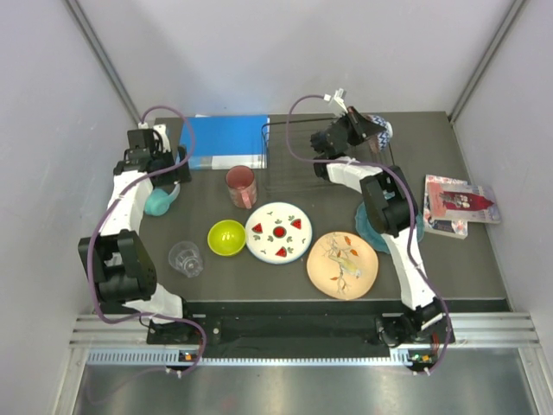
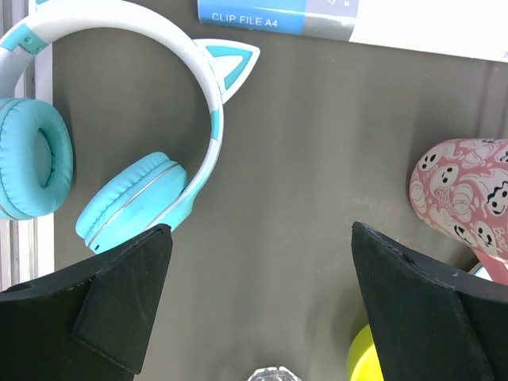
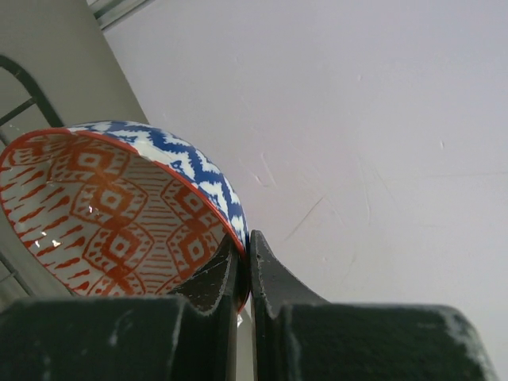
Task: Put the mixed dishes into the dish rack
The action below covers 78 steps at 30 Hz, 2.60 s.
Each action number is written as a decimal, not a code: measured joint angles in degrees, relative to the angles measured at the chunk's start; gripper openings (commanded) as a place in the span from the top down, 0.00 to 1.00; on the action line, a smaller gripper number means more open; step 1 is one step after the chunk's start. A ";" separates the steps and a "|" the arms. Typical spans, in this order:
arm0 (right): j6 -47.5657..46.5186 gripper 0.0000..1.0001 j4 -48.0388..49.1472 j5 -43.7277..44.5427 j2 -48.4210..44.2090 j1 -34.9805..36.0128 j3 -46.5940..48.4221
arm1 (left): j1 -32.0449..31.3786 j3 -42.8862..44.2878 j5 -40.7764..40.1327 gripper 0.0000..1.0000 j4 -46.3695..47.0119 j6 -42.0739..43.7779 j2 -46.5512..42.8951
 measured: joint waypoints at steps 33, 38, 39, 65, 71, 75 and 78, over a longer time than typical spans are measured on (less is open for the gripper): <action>-2.82 0.20 0.00 0.17 12.50 -0.31 9.20 | 2.16 0.96 -0.98 0.01 -2.14 0.00 1.27; -3.54 0.06 0.31 -0.26 12.50 -0.28 9.18 | 2.19 0.96 -0.74 0.01 -2.14 -0.02 1.27; -3.63 0.05 0.33 -0.26 12.46 -0.22 9.14 | 2.19 0.96 -0.70 0.01 -2.14 -0.02 1.27; -12.57 0.00 0.44 -0.63 -30.21 48.15 -11.80 | 2.99 1.18 2.71 0.01 -0.33 -0.11 1.38; -14.16 0.00 -2.16 -0.61 -27.26 58.73 25.38 | 2.99 -1.31 4.39 0.01 2.25 -0.28 0.00; -10.34 0.00 0.22 -1.66 -34.27 65.79 36.37 | 3.02 -1.95 5.31 0.01 2.49 -0.26 -0.55; 10.23 0.00 -16.65 -4.17 -38.53 66.64 39.54 | 3.17 -1.84 5.97 0.01 2.89 -0.28 -0.50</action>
